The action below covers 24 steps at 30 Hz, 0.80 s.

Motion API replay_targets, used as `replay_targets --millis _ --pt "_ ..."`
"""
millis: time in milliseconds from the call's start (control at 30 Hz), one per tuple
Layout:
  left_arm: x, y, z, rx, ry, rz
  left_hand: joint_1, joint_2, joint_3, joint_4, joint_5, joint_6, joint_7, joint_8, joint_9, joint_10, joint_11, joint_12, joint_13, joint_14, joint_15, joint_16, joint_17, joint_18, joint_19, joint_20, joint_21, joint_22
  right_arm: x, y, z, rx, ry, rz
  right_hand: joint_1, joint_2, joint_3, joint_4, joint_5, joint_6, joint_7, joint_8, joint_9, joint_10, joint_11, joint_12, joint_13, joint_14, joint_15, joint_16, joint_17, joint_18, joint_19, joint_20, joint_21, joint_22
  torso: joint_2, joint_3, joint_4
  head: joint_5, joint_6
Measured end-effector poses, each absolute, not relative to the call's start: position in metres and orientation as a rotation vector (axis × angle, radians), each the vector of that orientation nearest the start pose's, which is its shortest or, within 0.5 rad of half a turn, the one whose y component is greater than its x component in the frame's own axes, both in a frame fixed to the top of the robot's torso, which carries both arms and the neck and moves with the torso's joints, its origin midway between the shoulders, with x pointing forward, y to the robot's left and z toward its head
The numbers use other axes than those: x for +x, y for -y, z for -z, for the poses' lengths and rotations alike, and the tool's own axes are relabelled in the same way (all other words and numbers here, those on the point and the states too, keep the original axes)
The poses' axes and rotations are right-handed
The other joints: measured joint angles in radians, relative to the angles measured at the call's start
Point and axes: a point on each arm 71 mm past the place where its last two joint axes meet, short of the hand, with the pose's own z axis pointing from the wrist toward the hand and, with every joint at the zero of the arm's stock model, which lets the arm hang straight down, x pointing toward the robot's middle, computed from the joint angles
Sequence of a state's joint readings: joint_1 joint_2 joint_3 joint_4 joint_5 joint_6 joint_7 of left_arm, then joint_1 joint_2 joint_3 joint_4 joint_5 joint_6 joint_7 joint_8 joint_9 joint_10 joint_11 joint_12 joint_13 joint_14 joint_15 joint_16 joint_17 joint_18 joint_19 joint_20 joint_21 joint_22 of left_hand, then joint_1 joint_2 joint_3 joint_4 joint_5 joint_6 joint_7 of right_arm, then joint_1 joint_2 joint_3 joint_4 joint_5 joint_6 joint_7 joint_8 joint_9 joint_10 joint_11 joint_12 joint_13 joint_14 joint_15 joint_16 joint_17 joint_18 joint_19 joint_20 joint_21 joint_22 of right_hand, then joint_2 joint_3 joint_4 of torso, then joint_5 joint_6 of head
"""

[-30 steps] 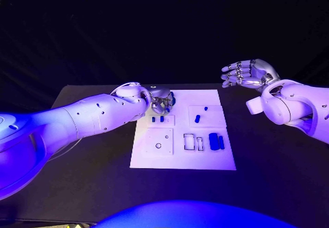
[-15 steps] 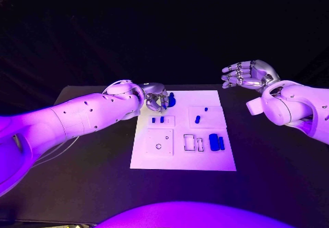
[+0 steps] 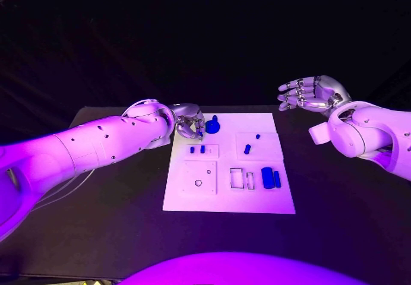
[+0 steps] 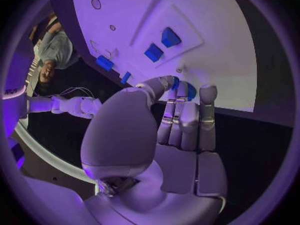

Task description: Assemble the parts on the task board

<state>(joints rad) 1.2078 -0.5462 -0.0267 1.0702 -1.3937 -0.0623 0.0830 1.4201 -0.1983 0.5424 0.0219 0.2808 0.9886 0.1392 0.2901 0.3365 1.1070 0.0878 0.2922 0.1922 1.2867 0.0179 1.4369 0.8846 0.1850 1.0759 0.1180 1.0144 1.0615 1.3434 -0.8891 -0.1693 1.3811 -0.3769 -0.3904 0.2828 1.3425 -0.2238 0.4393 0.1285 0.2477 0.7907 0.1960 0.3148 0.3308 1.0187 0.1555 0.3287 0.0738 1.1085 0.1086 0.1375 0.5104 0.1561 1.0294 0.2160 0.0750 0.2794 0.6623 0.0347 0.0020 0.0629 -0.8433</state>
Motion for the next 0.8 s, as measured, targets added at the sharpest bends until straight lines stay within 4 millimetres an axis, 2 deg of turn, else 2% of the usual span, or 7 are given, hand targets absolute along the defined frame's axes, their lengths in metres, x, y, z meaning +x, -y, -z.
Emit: replay_targets --millis 800 --pt "0.556 -0.1708 0.2189 0.24 -1.905 0.67 0.0 0.0 0.0 0.0 0.0 0.0 0.0 0.0 0.0 0.0 0.0 -0.012 0.0 0.0 0.0 0.0 -0.001 0.0 0.0 0.0 0.0 0.0 0.5207 0.2795 0.1587 0.737 -1.478 -1.11 0.0 0.0 0.0 0.0 0.0 0.004 0.003 0.0 0.0 0.0 0.0 0.0 0.0 0.005 -0.005 0.0 0.0 0.0 0.0 0.0 0.0 -0.001 -0.001 0.0012 -0.0012 0.002 -0.003"
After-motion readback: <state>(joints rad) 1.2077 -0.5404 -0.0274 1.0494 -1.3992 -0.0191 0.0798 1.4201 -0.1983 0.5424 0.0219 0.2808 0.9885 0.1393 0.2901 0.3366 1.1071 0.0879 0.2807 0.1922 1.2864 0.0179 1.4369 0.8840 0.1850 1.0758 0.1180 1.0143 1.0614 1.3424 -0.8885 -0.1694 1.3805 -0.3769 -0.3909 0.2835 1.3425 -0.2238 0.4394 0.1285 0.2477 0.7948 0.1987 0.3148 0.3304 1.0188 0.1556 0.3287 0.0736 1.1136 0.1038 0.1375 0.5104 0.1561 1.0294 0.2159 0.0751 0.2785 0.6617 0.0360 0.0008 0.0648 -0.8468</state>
